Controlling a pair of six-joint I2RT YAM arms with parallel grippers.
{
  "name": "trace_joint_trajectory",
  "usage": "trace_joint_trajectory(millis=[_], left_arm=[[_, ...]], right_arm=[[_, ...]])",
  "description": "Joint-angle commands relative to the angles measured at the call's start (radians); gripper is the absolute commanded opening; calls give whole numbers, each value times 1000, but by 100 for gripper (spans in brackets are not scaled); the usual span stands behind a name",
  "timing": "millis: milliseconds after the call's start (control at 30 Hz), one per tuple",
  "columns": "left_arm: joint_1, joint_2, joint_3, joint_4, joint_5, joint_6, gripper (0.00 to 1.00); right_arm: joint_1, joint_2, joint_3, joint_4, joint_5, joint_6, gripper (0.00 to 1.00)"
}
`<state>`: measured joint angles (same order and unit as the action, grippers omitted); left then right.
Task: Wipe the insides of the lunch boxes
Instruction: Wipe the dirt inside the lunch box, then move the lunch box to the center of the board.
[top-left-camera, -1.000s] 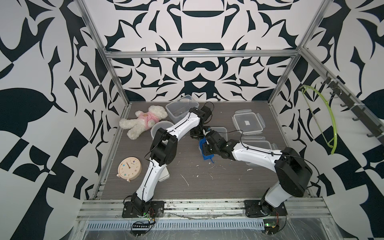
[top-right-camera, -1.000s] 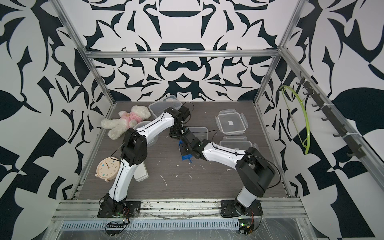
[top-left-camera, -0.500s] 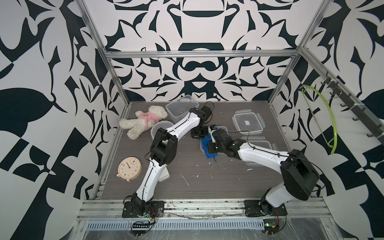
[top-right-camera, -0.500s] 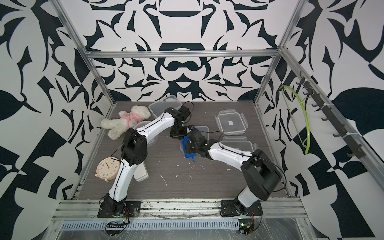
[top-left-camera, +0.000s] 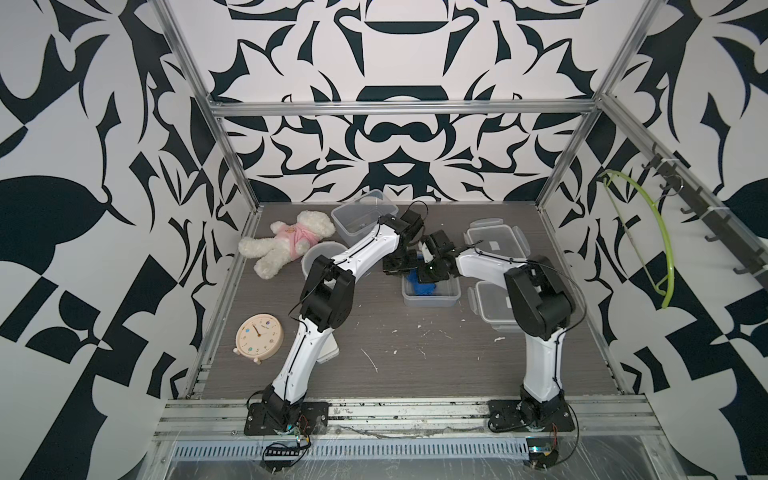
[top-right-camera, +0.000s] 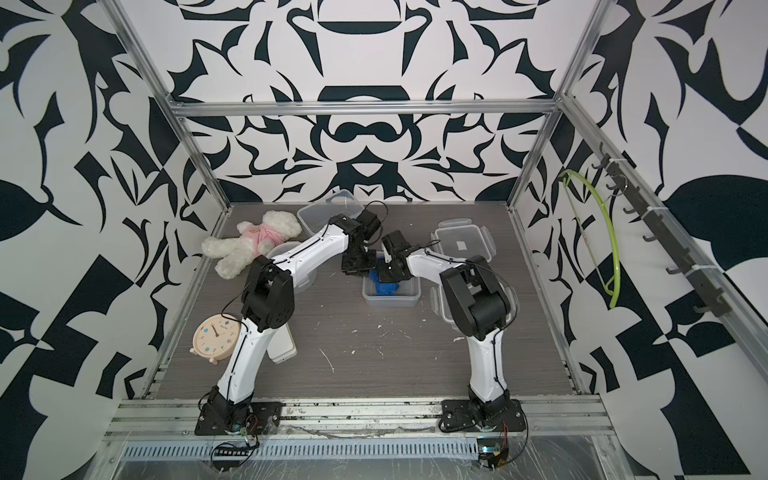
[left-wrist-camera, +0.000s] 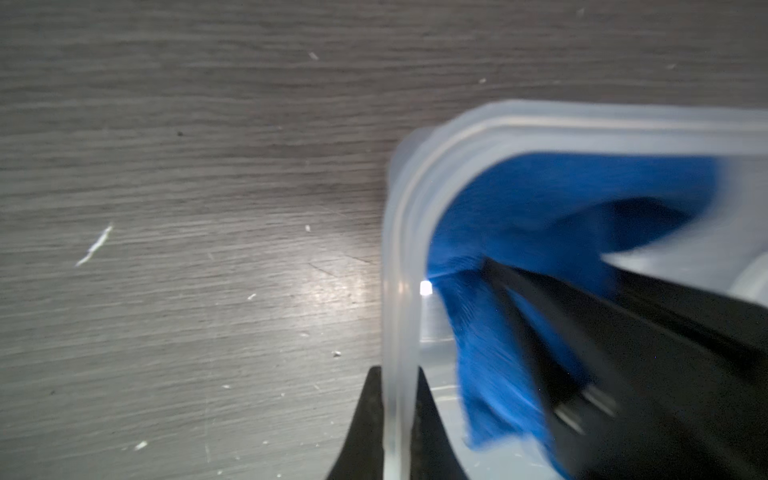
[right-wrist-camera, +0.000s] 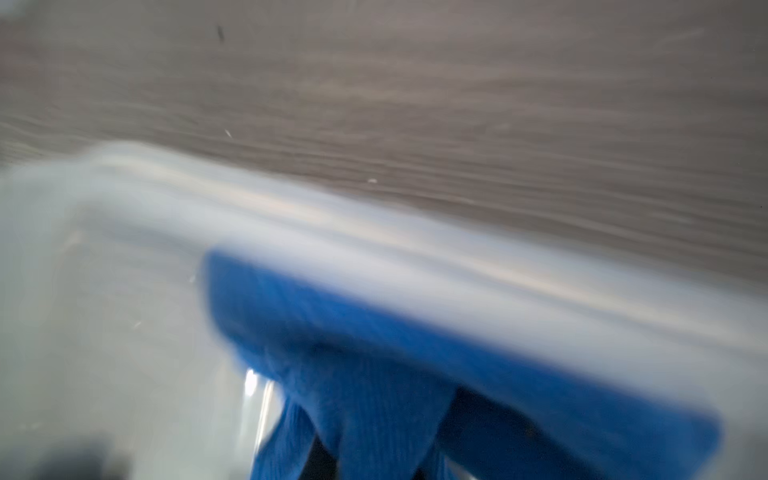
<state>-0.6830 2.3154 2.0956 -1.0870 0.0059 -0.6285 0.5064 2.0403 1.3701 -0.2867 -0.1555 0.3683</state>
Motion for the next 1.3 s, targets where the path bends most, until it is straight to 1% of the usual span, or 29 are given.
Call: trace_joint_trajectory(millis=[0,100,267,400,467,533,633,733,833,867,967,1000,1033,1100,1167,1267], left_arm=[[-1,-21,13,-11,26,5,0],[-1,-9,26,-16,22,7,0],[-1,15,55,-17,25,9,0],[0,18,61,-18,23,13,0],[2,17,59,-20,19,16,0],[2,14,50,-21,13,18,0],[2,-2,26,-12,11,19,0],[2,-19,-1,-9,5,24,0],[2,-25,-20,-10,7,27,0],[2,-27,-24,-11,8,29,0],[0,-25,-29,-12,11,33,0],[1,-23,-28,-15,13,33,0],[0,-19,-23,-16,14,33,0],[1,-6,-10,-22,15,36,0],[2,26,28,-40,17,39,0],[6,90,133,-85,19,42,0]], right_arm=[[30,59,68,-43,-64,12,0],[65,34,46,-63,-54,0,0],[67,-70,-93,-132,-94,-10,0],[66,-128,-155,-298,-102,-90,0],[64,-137,-158,-380,-50,-125,0],[49,-144,-156,-433,39,-139,0],[-18,-133,-122,-476,186,-129,0],[-77,-99,-36,-482,304,-115,0],[-103,-17,110,-493,398,-111,0],[-106,18,169,-496,405,-109,0],[-106,100,327,-499,385,-105,0],[-106,117,371,-491,363,-102,0],[-106,119,395,-467,313,-101,0],[-106,80,384,-355,207,-101,0],[-106,3,325,-217,109,-94,0],[-111,-128,215,-46,33,-76,0]])
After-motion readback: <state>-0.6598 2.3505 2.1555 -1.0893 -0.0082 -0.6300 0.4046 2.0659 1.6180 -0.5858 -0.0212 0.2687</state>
